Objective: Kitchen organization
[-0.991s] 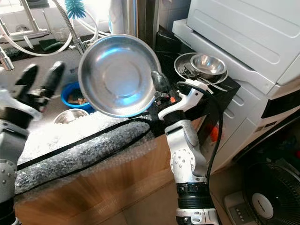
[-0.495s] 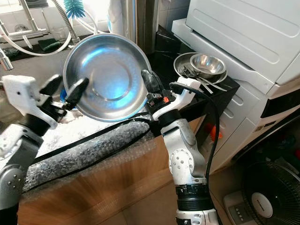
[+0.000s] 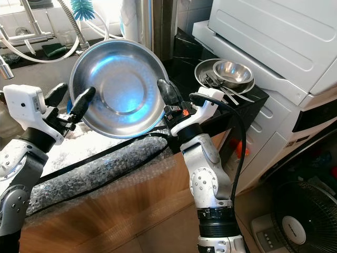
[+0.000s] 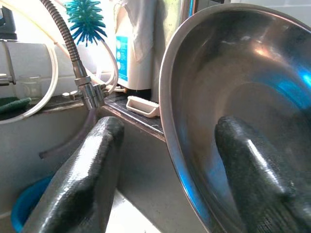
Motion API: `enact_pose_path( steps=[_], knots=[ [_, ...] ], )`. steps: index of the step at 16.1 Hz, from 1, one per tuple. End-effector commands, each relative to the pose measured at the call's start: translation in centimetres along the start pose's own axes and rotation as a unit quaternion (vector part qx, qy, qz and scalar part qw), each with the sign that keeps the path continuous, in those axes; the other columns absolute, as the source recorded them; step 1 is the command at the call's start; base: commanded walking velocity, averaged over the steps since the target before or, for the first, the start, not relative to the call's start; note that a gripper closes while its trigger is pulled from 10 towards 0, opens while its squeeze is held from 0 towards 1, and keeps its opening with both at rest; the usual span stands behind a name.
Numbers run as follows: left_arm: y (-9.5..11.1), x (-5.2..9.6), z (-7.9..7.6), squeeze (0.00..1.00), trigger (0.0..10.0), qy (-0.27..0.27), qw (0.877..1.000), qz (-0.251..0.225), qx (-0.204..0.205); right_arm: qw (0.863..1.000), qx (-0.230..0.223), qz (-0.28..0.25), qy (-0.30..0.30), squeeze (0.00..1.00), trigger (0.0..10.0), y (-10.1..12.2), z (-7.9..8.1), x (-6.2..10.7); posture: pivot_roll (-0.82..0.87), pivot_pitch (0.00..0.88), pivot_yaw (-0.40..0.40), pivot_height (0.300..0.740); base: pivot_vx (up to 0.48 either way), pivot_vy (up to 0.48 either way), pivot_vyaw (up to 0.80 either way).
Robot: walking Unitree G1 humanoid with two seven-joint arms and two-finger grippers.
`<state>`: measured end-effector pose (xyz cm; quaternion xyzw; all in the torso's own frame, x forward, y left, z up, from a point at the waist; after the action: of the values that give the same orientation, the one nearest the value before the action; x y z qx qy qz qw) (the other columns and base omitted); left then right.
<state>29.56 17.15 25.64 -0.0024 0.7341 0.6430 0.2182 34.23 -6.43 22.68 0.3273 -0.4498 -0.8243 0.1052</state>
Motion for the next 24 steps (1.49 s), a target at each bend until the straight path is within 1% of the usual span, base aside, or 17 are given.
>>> enact_pose_path(
  steps=[1,22,23,24],
  knots=[
    [0.25,0.01,-0.09,0.00,0.0,-0.001,1.000,-0.007,-0.010,1.000,0.004,-0.014,0.016,0.00,10.0,0.76,0.77,-0.11,0.11,0.101,-0.050,0.740,0.000,0.000,0.00],
    [-0.16,-0.15,-0.58,0.00,0.0,-0.002,1.000,-0.004,-0.007,1.000,0.010,-0.007,0.018,0.00,10.0,0.58,0.83,-0.22,0.11,0.100,-0.050,0.740,0.000,0.000,0.00],
    [-0.13,-0.22,-0.52,0.00,0.0,0.000,1.000,-0.005,-0.007,1.000,0.010,-0.006,0.017,0.76,10.0,0.54,0.80,-0.24,0.11,0.100,-0.050,0.740,0.000,0.000,0.00],
    [0.11,-0.30,-0.35,0.00,0.0,0.009,1.000,-0.014,0.006,1.000,0.008,-0.006,0.016,1.00,10.0,0.54,0.78,-0.25,0.11,0.100,-0.050,0.740,0.000,0.000,0.00]
  ],
)
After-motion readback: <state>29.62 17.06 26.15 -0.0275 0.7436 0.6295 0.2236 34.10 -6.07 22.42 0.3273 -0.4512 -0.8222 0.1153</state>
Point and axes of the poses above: a point about 5 cm out from each wrist's last joint towards the gripper, its own x axis pointing back from the gripper into the wrist, its own y axis along the axis of the wrist's last joint, z = x × y, the point moved 3 cm from there along -x, pointing out of the wrist towards the gripper, and after that the axes turned 7 degrees about x, right-handed, at the moved point
